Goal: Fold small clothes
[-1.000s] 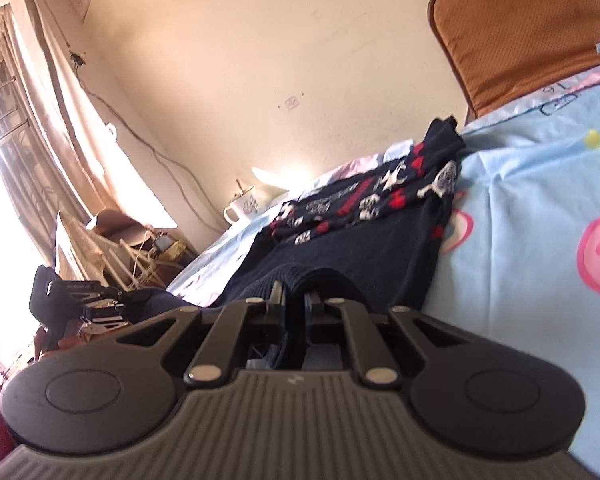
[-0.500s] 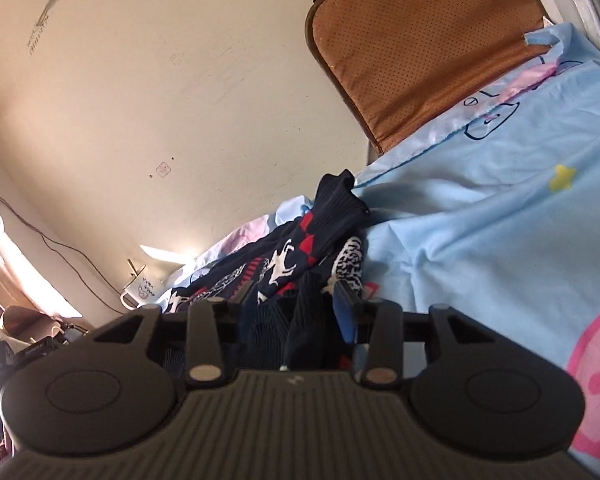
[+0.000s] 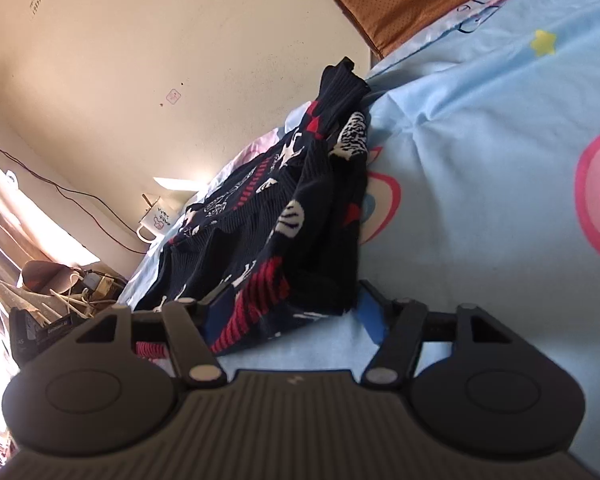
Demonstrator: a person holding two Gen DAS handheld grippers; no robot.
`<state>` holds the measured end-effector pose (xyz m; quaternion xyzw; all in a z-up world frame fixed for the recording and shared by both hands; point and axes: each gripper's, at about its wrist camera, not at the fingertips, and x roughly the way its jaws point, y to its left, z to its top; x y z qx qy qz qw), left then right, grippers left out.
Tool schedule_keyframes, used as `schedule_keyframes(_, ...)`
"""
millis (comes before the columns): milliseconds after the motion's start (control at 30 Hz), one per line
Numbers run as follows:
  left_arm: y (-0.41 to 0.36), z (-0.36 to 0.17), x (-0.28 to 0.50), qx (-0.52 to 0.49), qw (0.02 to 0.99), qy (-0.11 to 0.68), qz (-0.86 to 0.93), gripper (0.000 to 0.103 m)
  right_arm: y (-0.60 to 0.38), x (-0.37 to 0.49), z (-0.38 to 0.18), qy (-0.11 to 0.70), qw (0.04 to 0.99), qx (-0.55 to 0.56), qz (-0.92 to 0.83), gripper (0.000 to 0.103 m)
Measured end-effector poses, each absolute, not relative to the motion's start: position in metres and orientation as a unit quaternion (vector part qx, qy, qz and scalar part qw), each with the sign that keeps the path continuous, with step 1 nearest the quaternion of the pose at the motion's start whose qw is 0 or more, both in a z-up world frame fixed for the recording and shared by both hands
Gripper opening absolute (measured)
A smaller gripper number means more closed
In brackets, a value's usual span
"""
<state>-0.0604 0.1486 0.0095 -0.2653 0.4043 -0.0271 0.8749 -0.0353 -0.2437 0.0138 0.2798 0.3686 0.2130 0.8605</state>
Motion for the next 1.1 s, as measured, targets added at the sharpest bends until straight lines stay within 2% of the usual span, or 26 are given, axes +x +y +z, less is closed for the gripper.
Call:
schedule_keyframes(33, 0.15, 0.007, -0.058, -0.277, 0.866, 0.415, -0.031, 0.022, -0.24, -0.032, 0.013, 0.376, 0.861, 0.273, 0.209, 0.024)
schedule_keyframes(100, 0.154, 0.005, -0.061, -0.309, 0.855, 0.416, -0.039, 0.021, -0.239, -0.032, 0.019, 0.371, 0.861, 0.278, 0.211, 0.02)
schedule_keyframes(267, 0.144, 0.04, -0.085, -0.27, 0.879, 0.387, -0.061, 0.019, -0.249, -0.052, 0.055, 0.356, 0.876, 0.24, 0.22, 0.018)
schedule_keyframes(500, 0.131, 0.056, -0.114, -0.211, 0.873, 0.435, -0.063, 0.018, -0.255, -0.083, 0.074, 0.404, 0.862, 0.202, 0.228, 0.018)
schedule_keyframes(633, 0.133, 0.033, -0.13, -0.218, 0.864, 0.451, -0.05, 0.023, -0.256, -0.092, 0.053, 0.42, 0.856, 0.204, 0.22, 0.02)
schedule_keyframes(700, 0.134, 0.016, -0.128, -0.218, 0.859, 0.463, -0.019, 0.027, -0.255, -0.084, 0.037, 0.443, 0.853, 0.199, 0.191, 0.034)
schedule_keyframes(733, 0.136, 0.011, -0.129, -0.217, 0.858, 0.465, -0.007, 0.033, -0.256, -0.082, 0.034, 0.444, 0.855, 0.191, 0.187, 0.038)
schedule_keyframes(800, 0.147, 0.014, -0.135, -0.241, 0.863, 0.443, -0.005, 0.035, -0.257, -0.08, 0.044, 0.428, 0.866, 0.17, 0.192, 0.047)
schedule_keyframes(967, 0.156, 0.049, -0.14, -0.235, 0.909, 0.343, 0.016, 0.044, -0.256, -0.073, 0.089, 0.318, 0.926, 0.105, 0.175, 0.05)
schedule_keyframes(1100, 0.127, 0.06, -0.11, -0.205, 0.927, 0.314, -0.031, 0.044, -0.242, -0.055, 0.098, 0.258, 0.942, 0.103, 0.188, 0.05)
